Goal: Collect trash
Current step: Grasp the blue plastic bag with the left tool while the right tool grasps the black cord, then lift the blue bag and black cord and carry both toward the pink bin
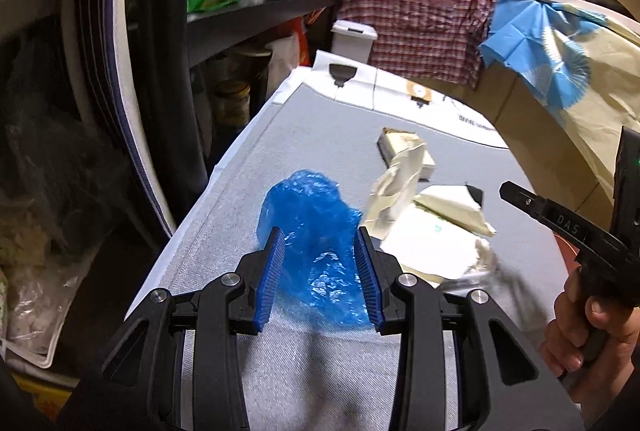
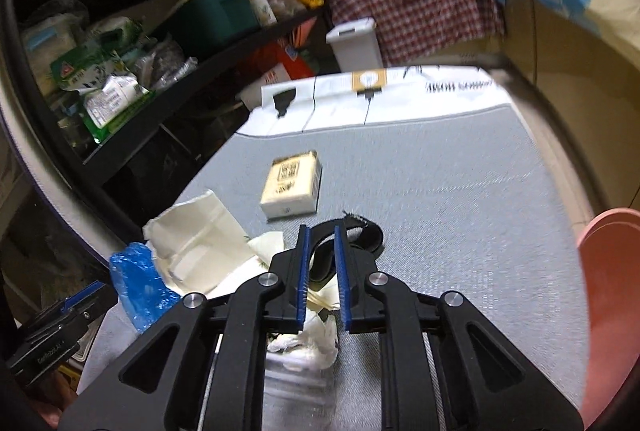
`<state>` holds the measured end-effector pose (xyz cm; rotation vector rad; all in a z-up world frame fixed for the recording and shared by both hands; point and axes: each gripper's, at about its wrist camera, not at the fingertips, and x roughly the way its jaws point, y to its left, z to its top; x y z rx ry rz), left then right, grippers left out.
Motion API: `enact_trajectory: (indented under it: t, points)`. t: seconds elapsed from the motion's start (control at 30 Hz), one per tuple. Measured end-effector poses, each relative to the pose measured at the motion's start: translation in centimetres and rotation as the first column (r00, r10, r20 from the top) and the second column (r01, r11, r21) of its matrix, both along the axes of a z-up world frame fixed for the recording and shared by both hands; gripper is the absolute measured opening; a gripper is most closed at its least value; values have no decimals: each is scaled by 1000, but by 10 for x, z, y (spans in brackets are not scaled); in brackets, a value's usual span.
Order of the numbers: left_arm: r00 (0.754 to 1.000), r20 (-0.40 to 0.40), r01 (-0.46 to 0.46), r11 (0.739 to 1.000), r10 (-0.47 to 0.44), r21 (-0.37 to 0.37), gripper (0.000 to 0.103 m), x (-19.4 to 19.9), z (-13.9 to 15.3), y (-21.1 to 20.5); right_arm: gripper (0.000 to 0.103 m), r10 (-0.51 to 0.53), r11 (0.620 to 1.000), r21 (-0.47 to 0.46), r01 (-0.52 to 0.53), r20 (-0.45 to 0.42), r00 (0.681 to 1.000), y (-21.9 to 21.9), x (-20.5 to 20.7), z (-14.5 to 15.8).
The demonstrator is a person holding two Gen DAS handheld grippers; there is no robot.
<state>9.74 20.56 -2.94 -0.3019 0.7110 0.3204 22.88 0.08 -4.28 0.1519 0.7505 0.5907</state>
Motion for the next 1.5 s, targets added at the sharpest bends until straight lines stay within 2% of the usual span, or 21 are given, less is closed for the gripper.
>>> enact_trajectory:
  t: [0.1, 0.33, 0.47, 0.57, 0.6, 0.67, 0.73, 0.77, 0.87, 1.37, 1.5]
  points:
    - [1000, -24, -8, 1000, 7, -13, 37, 6, -8, 3, 29, 22, 1000, 1, -22, -29, 999, 7, 6, -8]
    - [998, -60, -34, 999, 32, -39, 37, 13, -19, 12, 30, 54, 998, -32, -55, -51, 997, 21, 14, -19]
    - [998, -66, -23, 999, 20, -46, 37, 13, -22, 12, 10, 63, 996, -62, -64, -29, 998, 27, 11, -17]
    - [998, -67, -19, 998, 15, -52, 36, 15, -22, 12, 4, 71, 995, -77, -70, 0, 998, 29, 7, -13]
    - [998, -66, -15, 998, 11, -56, 34, 15, -22, 12, 3, 71, 994, -78, -70, 6, 997, 28, 6, -12]
    - [998, -69, -4, 998, 0, -59, 14, 16, -21, 11, 3, 67, 995, -77, -65, 18, 998, 25, 5, -9]
    - [998, -68, 2, 999, -6, -53, 7, 15, -19, 10, 3, 59, 996, -74, -57, 29, 998, 21, 3, -5]
    - [998, -64, 5, 999, -8, -48, 3, 14, -17, 9, 3, 54, 996, -72, -51, 36, 998, 18, 2, -2]
    - [999, -48, 10, 999, -11, -37, 0, 12, -11, 7, 3, 44, 997, -73, -40, 55, 998, 11, -1, 6]
    - [995, 92, 20, 999, -24, 40, 0, -15, 38, -8, 3, 15, 997, -72, -5, 145, 989, -34, -46, 52]
    - [992, 117, 30, 999, -34, 41, 0, -21, 47, -13, 3, 10, 997, -74, 2, 153, 988, -46, -58, 61]
